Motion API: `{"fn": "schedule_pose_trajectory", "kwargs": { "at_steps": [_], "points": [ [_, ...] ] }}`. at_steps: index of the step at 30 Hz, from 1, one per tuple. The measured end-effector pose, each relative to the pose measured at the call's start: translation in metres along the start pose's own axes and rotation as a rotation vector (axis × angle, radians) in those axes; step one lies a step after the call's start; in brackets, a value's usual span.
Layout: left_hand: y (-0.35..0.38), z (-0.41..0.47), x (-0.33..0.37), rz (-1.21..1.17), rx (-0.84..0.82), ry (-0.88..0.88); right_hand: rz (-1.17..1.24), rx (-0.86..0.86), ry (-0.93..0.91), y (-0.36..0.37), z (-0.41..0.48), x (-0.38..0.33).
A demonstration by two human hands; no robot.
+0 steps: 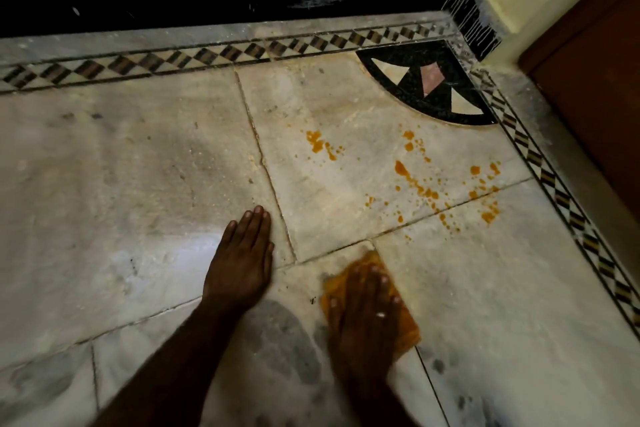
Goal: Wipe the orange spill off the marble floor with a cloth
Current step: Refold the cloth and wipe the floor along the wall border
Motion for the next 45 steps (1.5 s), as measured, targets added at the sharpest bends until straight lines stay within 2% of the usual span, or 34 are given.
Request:
{"fn": "schedule_pose_trajectory", "kwargs": {
  "at_steps": [3, 5, 8, 14, 19, 21, 24, 28, 30, 34, 37, 41, 45],
  "points": [
    [-0.002, 0.003, -0.003, -0.077, -0.057, -0.030, 0.077, -0.074, -0.244, 0.005, -0.015, -0.062],
    [-0.012, 0.005, -0.004, -0.241, -0.074, -0.066, 0.112, -0.084, -0.379, 0.005, 0.007, -0.098],
    [-0.030, -0.014, -0.003, -0.426, -0.111, -0.160, 0.078, -0.121, -0.480, 0.004, 0.050, -0.128],
    [-0.052, -0.056, -0.002, -0.437, -0.220, -0.262, -0.030, -0.214, -0.554, 0.002, 0.036, -0.096],
    [-0.069, -0.067, 0.013, -0.458, -0.230, -0.381, -0.070, -0.361, -0.614, -0.023, 0.009, -0.076],
    [-0.078, -0.066, 0.017, -0.499, -0.204, -0.407, 0.037, -0.505, -0.590, -0.045, 0.012, -0.082],
    [-0.086, -0.062, 0.025, -0.591, -0.179, -0.456, 0.211, -0.815, -0.392, -0.086, 0.036, -0.088],
    [-0.094, -0.056, 0.043, -0.925, -0.052, -0.500, 0.462, -0.958, -0.177, -0.157, 0.081, -0.098],
    [-0.101, -0.051, 0.054, -1.091, 0.022, -0.462, 0.483, -1.011, -0.124, -0.190, 0.098, -0.099],
    [-0.134, -0.034, 0.070, -1.218, 0.087, -0.249, 0.496, -1.180, -0.115, -0.250, 0.108, -0.102],
    [-0.168, -0.023, 0.089, -1.240, 0.142, -0.099, 0.498, -1.223, -0.154, -0.283, 0.109, -0.099],
    [-0.205, -0.021, 0.104, -1.165, 0.271, -0.078, 0.642, -1.183, -0.215, -0.300, 0.119, -0.091],
    [-0.236, -0.028, 0.110, -0.865, 0.403, -0.117, 0.783, -1.158, -0.245, -0.288, 0.124, -0.083]
  ]
}}
Point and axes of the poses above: each hand's wrist, its own z-axis towards the middle knuckle, its own y-axis out of the palm, x = y × z, the point moved 4 cm from there along z, towards the middle knuckle, and after that the axes turned 14 degrees about y, right-handed, at the moved point
